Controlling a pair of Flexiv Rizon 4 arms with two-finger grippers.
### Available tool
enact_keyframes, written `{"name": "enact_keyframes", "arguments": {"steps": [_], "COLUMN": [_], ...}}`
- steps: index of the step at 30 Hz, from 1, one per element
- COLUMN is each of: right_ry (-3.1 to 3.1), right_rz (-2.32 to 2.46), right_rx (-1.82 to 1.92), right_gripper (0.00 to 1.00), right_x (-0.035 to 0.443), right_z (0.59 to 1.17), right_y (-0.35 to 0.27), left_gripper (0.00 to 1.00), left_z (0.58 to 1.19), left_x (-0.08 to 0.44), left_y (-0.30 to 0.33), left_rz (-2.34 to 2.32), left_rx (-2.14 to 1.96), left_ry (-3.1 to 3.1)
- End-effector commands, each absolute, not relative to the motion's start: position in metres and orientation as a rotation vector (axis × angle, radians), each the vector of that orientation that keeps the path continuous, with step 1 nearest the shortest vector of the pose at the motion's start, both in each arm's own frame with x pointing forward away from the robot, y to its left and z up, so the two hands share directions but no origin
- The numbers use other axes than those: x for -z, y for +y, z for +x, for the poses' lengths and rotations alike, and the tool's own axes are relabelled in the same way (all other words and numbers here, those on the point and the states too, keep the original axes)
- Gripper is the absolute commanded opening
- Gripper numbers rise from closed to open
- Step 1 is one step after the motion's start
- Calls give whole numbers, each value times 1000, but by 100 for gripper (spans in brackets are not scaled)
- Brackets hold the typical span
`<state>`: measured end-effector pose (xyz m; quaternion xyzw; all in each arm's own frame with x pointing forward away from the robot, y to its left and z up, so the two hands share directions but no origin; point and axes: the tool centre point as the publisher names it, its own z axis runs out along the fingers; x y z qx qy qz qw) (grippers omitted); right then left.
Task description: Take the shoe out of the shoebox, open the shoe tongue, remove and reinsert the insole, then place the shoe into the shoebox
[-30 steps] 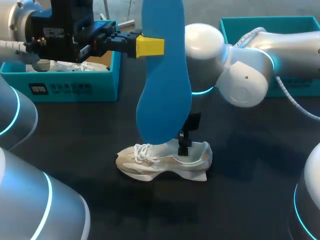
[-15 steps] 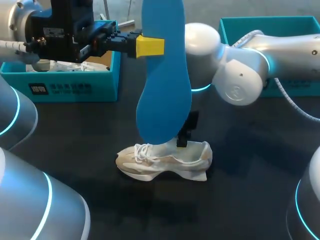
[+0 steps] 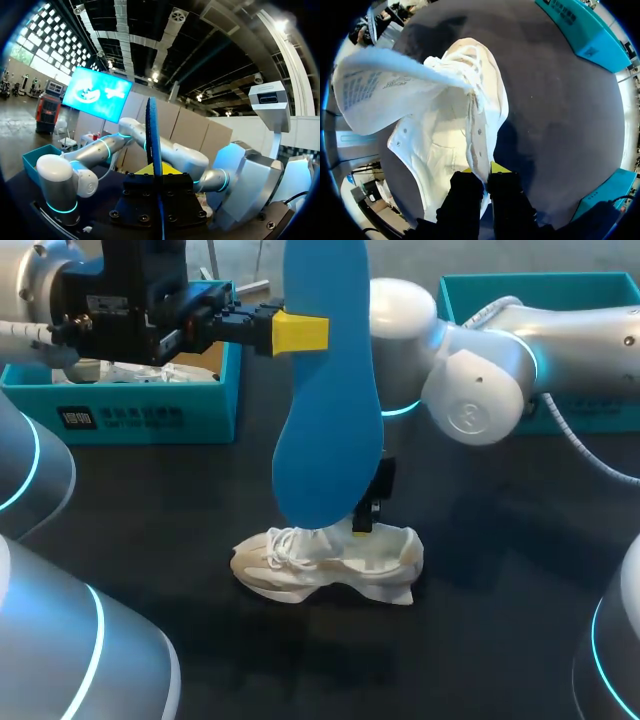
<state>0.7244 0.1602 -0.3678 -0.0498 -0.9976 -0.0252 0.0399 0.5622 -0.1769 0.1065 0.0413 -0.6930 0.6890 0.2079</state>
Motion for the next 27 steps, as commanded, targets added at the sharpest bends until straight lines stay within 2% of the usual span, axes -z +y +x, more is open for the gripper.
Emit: {"name": "enact_keyframes", "arguments": {"steps": [1, 15, 27], "right_ry": [-3057, -2988, -2988], "right_rz": [-178, -245, -245], "right_rx": [67, 85, 85], "right_gripper": [0, 0, 0], "right_x": [348, 311, 311], "right_z": [716, 702, 702], "right_y": [155, 156, 156], "left_gripper": [0, 0, 0], "left_z": [563, 563, 563], "left_x": [-107, -107, -107], "left_y": [-179, -179, -179], "left_rz": [114, 114, 114], "left_rx": [-1913, -1913, -1913], "left_ry": [-1931, -1931, -1931]}}
